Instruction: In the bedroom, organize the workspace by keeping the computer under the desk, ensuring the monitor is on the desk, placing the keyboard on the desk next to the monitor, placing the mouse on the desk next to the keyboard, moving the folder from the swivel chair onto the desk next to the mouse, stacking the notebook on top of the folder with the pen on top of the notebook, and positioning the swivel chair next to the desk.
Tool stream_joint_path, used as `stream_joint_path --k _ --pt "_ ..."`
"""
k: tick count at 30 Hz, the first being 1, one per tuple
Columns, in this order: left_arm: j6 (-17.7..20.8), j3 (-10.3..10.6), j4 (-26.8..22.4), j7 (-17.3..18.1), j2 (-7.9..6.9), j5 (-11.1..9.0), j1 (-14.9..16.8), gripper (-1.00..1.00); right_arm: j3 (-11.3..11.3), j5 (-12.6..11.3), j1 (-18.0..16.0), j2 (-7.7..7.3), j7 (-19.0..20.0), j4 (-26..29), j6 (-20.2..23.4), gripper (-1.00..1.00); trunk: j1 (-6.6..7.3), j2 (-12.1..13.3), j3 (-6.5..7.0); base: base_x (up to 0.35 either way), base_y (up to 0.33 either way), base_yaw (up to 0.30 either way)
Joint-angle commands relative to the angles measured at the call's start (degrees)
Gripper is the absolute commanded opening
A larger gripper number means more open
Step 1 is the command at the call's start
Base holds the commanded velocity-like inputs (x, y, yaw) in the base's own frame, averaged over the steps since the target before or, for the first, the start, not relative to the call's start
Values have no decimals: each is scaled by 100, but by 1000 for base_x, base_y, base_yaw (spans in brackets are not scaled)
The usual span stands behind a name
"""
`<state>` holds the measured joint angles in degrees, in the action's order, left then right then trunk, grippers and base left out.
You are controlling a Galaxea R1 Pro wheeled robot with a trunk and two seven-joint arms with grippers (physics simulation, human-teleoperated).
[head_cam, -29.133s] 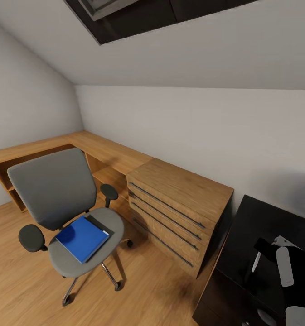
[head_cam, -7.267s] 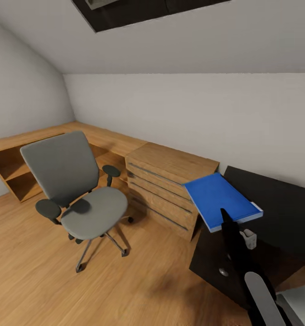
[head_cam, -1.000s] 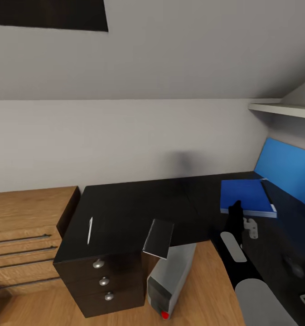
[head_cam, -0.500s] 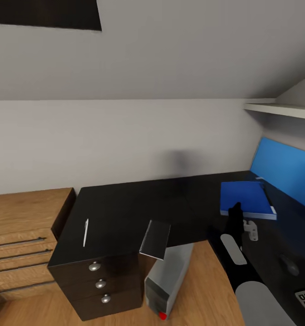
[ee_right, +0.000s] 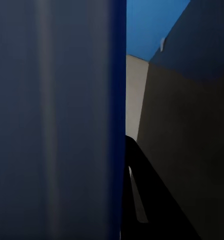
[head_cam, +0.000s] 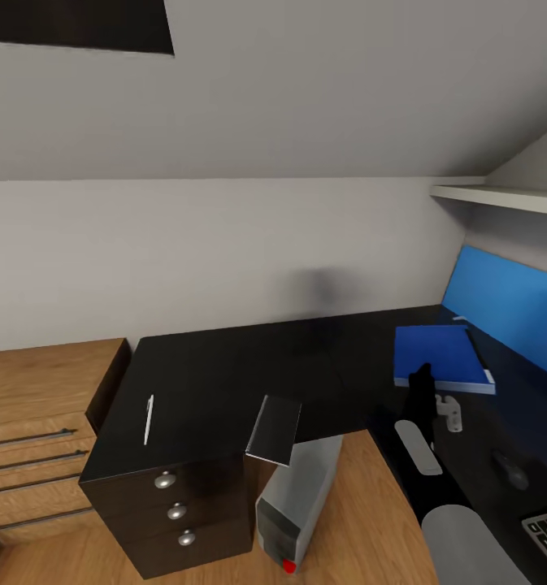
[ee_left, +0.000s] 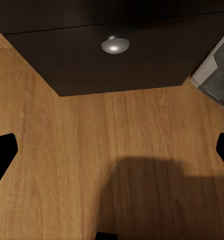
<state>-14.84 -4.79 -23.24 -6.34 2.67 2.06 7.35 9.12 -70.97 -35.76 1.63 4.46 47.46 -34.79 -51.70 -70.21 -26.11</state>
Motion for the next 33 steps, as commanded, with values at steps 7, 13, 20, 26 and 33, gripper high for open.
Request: stream_joint_path --k 7,13,20,26,33 --pt "-26 -31 3 -2 8 22 4 100 10 -65 -3 4 52 0 -12 -100 0 -3 -6 129 0 0" --pt "-27 -31 3 0 6 22 4 100 17 -69 -3 -2 29 -45 -18 -100 0 -3 -6 130 0 0" --pt "-25 -25 -50 0 17 10 4 100 463 -89 -1 19 20 -139 -19 -100 0 -3 -6 15 0 0" --pt "-14 -39 -164 -14 120 0 4 100 632 -105 -2 37 27 -149 -16 -100 -110 -204 -96 1 0 0" --pt "13 -56 -439 -17 150 -4 4 100 646 -101 -5 15 20 -141 24 -100 -263 -485 -221 0 0 0"
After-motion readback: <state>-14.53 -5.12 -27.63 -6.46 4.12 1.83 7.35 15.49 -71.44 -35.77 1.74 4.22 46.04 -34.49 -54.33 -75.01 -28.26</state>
